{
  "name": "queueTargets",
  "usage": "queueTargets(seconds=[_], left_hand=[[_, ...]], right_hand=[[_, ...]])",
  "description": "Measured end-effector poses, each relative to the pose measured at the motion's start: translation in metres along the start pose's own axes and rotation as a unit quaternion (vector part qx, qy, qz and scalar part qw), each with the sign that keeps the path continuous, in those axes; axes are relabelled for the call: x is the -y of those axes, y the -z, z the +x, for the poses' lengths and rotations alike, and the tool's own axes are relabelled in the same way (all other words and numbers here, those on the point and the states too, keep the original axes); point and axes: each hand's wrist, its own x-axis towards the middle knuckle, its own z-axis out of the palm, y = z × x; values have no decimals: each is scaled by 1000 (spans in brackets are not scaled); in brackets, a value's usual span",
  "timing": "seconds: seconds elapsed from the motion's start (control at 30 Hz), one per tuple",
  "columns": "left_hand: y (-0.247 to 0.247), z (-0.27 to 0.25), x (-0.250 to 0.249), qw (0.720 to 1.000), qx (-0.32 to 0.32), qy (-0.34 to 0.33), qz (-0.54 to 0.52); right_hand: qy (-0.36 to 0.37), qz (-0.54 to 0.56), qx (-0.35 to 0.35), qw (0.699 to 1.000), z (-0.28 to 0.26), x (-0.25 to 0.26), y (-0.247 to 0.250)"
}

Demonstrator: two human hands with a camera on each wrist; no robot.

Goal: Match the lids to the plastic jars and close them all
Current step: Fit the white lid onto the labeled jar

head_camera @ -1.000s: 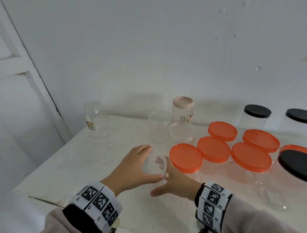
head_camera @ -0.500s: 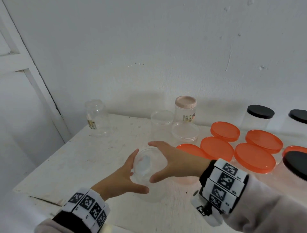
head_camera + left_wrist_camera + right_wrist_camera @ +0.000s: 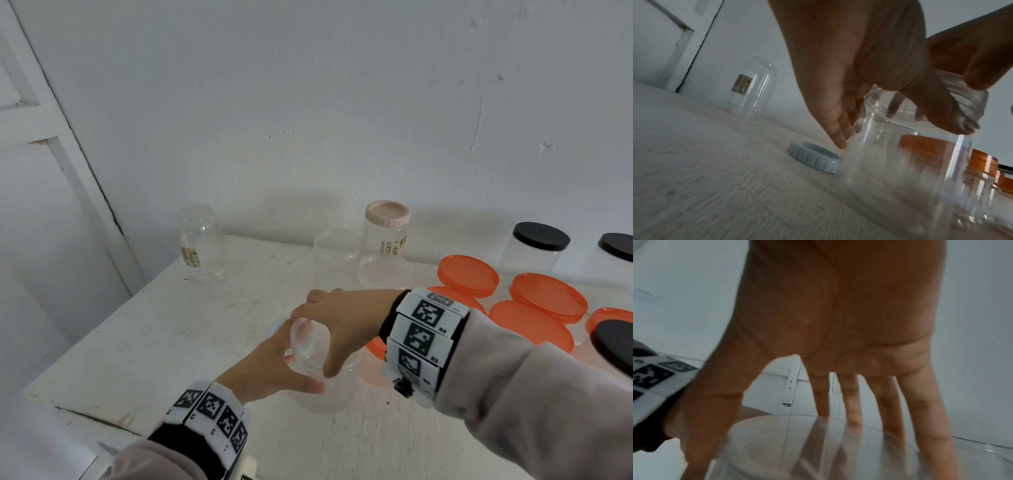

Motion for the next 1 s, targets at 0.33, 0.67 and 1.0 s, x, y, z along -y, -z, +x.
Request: queueTargets(seconds=[0.33, 0.67, 1.0], left_hand=[[-7, -2, 6, 1000, -24, 11, -16], [-7, 1, 12, 1000, -23, 5, -12], [-9, 2, 12, 999, -32, -8, 0]], right_hand=[[-79, 34, -61, 994, 3, -4, -14], [-8, 30, 4, 999, -2, -3, -1], [-50, 14, 15, 999, -3, 0, -6]])
